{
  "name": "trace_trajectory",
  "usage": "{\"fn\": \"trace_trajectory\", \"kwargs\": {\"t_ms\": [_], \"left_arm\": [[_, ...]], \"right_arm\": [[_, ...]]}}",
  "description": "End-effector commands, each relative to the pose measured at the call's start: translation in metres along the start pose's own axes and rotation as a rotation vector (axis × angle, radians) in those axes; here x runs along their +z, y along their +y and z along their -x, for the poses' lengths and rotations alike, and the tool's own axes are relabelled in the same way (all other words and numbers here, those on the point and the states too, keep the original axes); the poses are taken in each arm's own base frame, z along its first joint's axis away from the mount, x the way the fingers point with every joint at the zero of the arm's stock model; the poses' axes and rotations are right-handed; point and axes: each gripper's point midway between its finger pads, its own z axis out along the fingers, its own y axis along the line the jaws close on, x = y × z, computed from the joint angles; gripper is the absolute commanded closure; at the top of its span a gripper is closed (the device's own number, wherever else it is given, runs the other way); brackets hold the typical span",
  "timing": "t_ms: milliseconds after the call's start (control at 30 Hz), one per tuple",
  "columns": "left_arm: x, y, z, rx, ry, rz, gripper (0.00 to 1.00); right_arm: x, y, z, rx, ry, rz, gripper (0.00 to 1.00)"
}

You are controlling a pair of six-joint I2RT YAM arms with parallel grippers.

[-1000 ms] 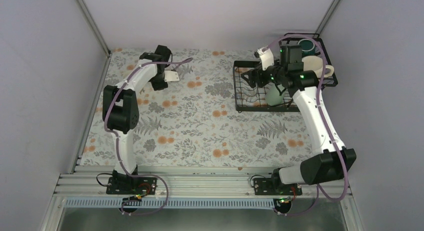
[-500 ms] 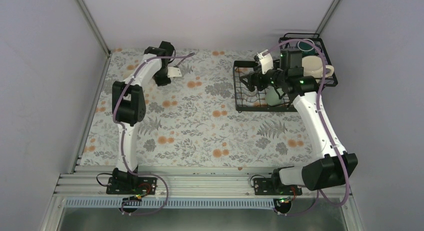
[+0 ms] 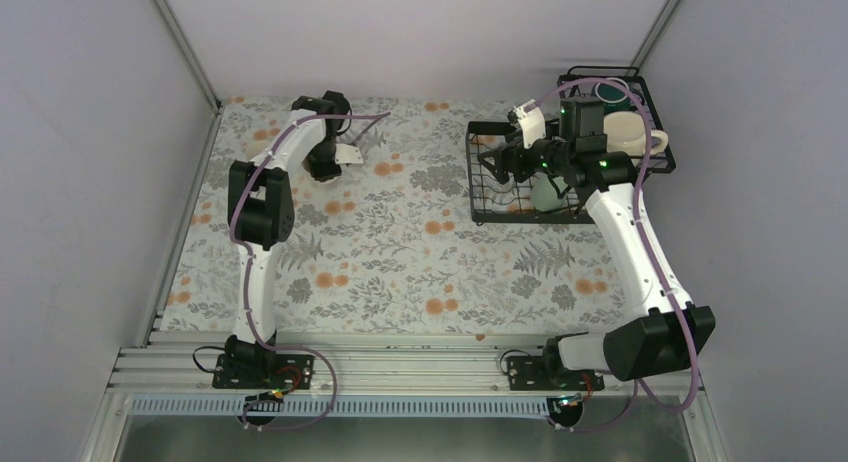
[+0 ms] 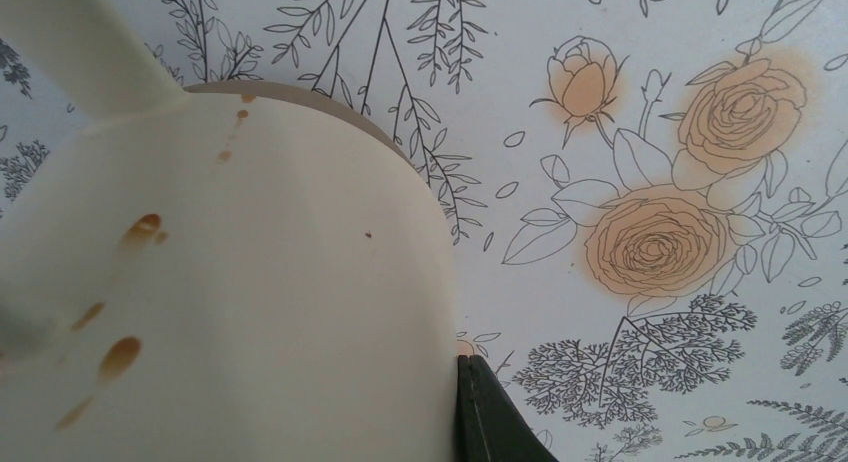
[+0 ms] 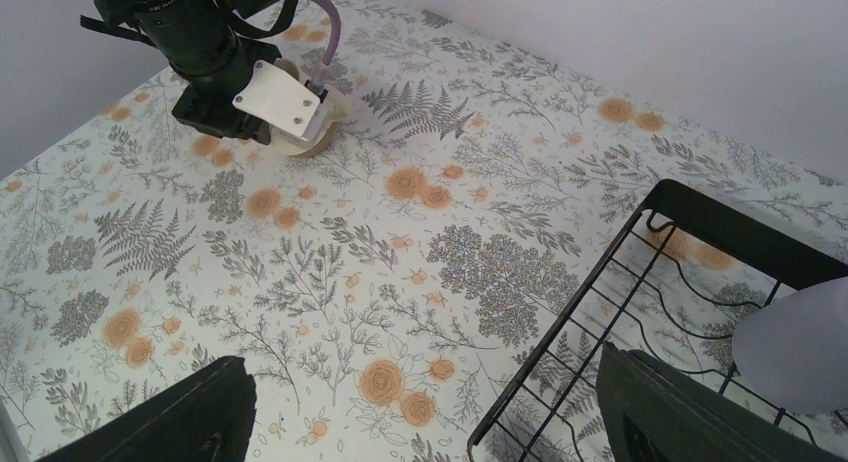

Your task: Unload the cups from the dish rack

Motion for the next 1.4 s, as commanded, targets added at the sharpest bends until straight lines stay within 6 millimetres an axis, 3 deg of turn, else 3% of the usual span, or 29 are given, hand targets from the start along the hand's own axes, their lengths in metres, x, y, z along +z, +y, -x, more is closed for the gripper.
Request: {"fn": "trace_trajectory", "kwargs": {"t_ms": [0, 200, 567, 833, 1067, 1167, 1267, 1367], "left_arm": [[-0.004, 0.001, -0.003, 0.009, 0.02, 0.013, 0.98], [0.002, 0.003, -0.006, 0.007, 0.051, 0.028, 0.98], [-0.009, 0.012, 0.001, -0.017, 0.049, 0.061, 0.97], [-0.037, 0.018, 0.008, -0.048, 0.008, 0.093, 0.77], [-0.048, 0.018, -0.001, -0.044, 0.023, 0.119, 0.75], [-0.074, 0.027, 0.001, -0.054, -0.017, 0.175, 0.72], [-0.115, 0.036, 0.003, -0.083, -0.072, 0.266, 0.53], [-0.165, 0.033, 0.01, -0.111, -0.18, 0.343, 0.31]], "right_arm": [[-0.001, -0.001, 0.005, -0.013, -0.022, 0.004, 0.12], [-0.002, -0.002, 0.004, -0.018, -0.026, -0.007, 0.12], [-0.005, -0.001, 0.005, -0.019, -0.03, -0.011, 0.11], [-0.002, -0.014, 0.0, -0.012, -0.005, -0.076, 0.1], [-0.005, -0.02, 0.006, -0.015, 0.002, -0.111, 0.09], [-0.005, -0.043, 0.005, -0.032, 0.015, -0.23, 0.1], [0.006, -0.083, -0.014, -0.034, 0.121, -0.402, 0.05], [0.025, -0.111, -0.042, -0.032, 0.259, -0.478, 0.04]]}}
